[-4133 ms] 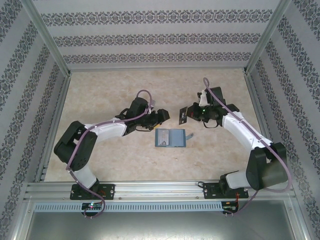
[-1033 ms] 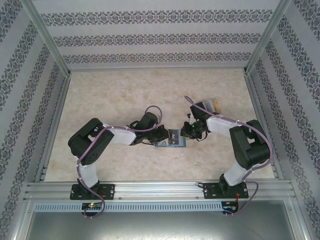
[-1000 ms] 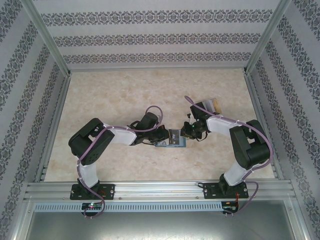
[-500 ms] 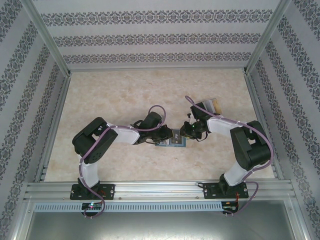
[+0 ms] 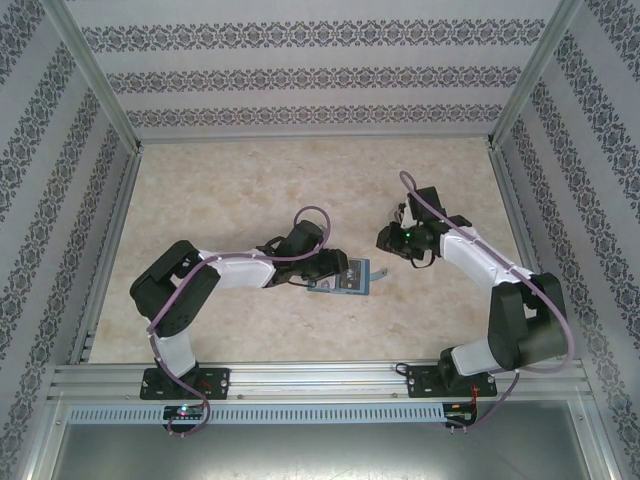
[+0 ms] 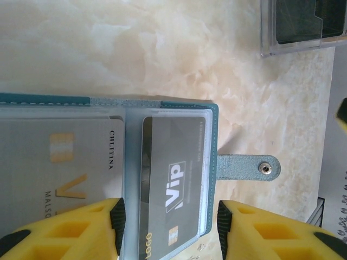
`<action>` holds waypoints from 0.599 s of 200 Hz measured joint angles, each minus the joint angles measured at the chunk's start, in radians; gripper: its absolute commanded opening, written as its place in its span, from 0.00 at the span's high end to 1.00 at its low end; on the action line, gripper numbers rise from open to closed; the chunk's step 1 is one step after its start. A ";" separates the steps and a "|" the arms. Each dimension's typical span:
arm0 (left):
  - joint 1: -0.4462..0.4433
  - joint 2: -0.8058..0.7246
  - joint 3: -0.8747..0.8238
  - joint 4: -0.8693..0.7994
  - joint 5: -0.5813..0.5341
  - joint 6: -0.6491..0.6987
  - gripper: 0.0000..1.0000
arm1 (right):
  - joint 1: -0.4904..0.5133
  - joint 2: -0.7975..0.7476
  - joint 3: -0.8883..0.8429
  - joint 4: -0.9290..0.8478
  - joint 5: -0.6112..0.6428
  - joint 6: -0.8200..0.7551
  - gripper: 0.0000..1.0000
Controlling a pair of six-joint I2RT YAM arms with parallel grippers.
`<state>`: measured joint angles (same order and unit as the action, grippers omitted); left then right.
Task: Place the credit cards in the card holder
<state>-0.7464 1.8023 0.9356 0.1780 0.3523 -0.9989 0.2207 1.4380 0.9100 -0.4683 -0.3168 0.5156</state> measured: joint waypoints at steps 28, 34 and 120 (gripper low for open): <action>0.000 -0.016 0.005 -0.035 -0.015 0.018 0.45 | -0.010 -0.007 0.055 -0.073 0.102 -0.054 0.65; 0.000 -0.022 0.007 -0.042 -0.020 0.024 0.44 | -0.010 -0.006 0.074 -0.090 0.134 -0.069 0.65; 0.002 -0.130 0.041 -0.144 -0.112 0.108 0.37 | -0.076 0.238 0.394 -0.221 0.482 -0.267 0.65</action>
<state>-0.7441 1.6718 0.9768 0.0341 0.2401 -0.8906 0.1444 1.6760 1.3045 -0.6891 0.1654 0.2485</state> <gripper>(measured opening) 0.627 0.345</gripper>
